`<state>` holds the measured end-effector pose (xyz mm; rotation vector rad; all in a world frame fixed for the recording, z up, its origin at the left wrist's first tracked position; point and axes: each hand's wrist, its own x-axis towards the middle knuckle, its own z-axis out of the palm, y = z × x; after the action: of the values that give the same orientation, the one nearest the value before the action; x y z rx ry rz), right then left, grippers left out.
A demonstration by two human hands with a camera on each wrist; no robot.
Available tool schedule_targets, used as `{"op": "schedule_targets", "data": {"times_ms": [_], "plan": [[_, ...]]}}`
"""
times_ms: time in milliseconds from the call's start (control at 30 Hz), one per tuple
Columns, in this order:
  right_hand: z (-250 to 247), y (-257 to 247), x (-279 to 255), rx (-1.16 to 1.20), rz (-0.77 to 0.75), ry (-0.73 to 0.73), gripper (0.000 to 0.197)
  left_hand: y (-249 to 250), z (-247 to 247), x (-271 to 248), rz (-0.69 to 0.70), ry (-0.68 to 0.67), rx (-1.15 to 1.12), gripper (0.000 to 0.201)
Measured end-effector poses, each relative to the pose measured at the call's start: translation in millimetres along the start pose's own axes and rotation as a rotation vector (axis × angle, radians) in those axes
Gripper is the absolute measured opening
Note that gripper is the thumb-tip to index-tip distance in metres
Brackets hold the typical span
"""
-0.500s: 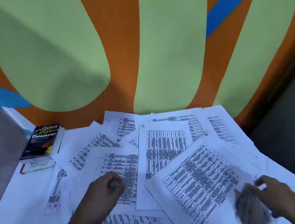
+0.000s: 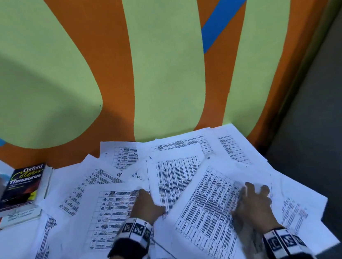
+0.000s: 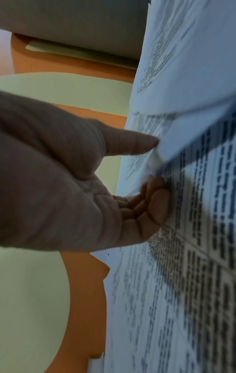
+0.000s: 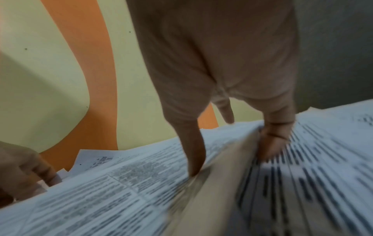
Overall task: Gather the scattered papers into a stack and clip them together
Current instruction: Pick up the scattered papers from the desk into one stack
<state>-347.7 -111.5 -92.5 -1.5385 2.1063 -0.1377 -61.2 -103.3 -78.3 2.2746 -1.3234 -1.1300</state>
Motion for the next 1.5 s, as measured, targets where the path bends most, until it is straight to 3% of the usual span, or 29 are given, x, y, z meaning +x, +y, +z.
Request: {"op": "schedule_targets", "data": {"times_ms": [67, 100, 167, 200, 233, 300, 333, 400, 533, 600, 700, 767, 833, 867, 1033, 1167, 1233, 1300, 1400, 1500], "plan": [[1.6, 4.6, -0.4, 0.245, -0.026, 0.092, 0.091, -0.6, 1.0, 0.2, 0.027, 0.005, 0.004, 0.030], [2.1, 7.2, -0.4, 0.352, -0.020, 0.139, 0.096, -2.1, 2.1, -0.5, 0.047, 0.011, -0.015, 0.021], [3.5, 17.0, 5.3, 0.544, 0.052, 0.227, 0.109, -6.2, 1.8, -3.7, 0.103, 0.002, -0.091, 0.035], [1.0, 21.4, 7.6, 0.612, 0.078, 0.231, 0.105, -11.1, 1.2, -4.2, 0.132, 0.009, -0.116, 0.036], [-2.2, 22.7, 9.2, 0.653, 0.085, 0.201, 0.088, -14.3, -1.6, -7.3, 0.157, 0.007, -0.138, 0.033], [-15.6, 19.7, 4.9, 0.729, 0.041, 0.122, 0.026, -22.3, -7.5, -11.7, 0.197, -0.020, -0.232, 0.020], [-22.8, 15.2, 2.2, 0.772, 0.011, 0.081, 0.015, -25.9, -9.9, -13.6, 0.211, -0.030, -0.267, 0.019], [-24.6, 6.4, 3.6, 0.805, -0.024, 0.042, 0.029, -29.6, -14.2, -21.4, 0.226, -0.054, -0.317, 0.034], [-4.6, -16.5, 15.0, 0.699, -0.045, -0.075, 0.021, -30.7, -11.7, -42.1, 0.221, -0.180, -0.481, 0.061], [7.2, -27.5, 19.8, 0.643, -0.076, -0.081, 0.020, -35.1, -6.8, -44.0, 0.214, -0.189, -0.513, 0.060], [14.0, -46.9, 16.4, 0.498, -0.135, -0.117, 0.025, -39.3, 0.6, -48.4, 0.212, -0.187, -0.505, 0.032], [16.6, -58.1, 11.5, 0.449, -0.152, -0.137, 0.041, -42.6, 6.0, -49.7, 0.239, -0.180, -0.435, 0.052], [15.5, -68.7, 4.3, 0.457, -0.197, -0.115, 0.047, -52.5, 13.3, -44.0, 0.232, -0.098, -0.345, 0.071], [14.1, -73.8, 1.0, 0.477, -0.236, -0.091, 0.047, -55.3, 14.8, -43.3, 0.226, -0.036, -0.324, 0.069], [11.1, -105.5, 1.1, 0.487, -0.420, -0.019, 0.036, -79.4, -13.0, -44.9, 0.197, 0.288, -0.389, 0.047], [36.9, -144.5, 14.5, 0.112, -0.686, -0.087, 0.035, -119.9, -58.5, -53.8, 0.044, 0.595, -0.595, 0.014], [55.9, -167.1, 14.4, -0.159, -0.790, -0.113, 0.044, -139.5, -74.2, -59.5, -0.030, 0.660, -0.668, 0.002], [69.3, -186.3, 8.9, -0.306, -0.817, -0.165, 0.053, -156.5, -83.2, -64.4, -0.076, 0.696, -0.719, 0.003], [81.1, -203.9, 2.7, -0.394, -0.780, -0.236, 0.062, -173.9, -85.4, -69.8, -0.090, 0.734, -0.779, 0.021], [83.9, -212.9, 5.2, -0.450, -0.736, -0.219, 0.062, -184.2, -81.0, -72.5, -0.119, 0.747, -0.820, 0.035]]}}
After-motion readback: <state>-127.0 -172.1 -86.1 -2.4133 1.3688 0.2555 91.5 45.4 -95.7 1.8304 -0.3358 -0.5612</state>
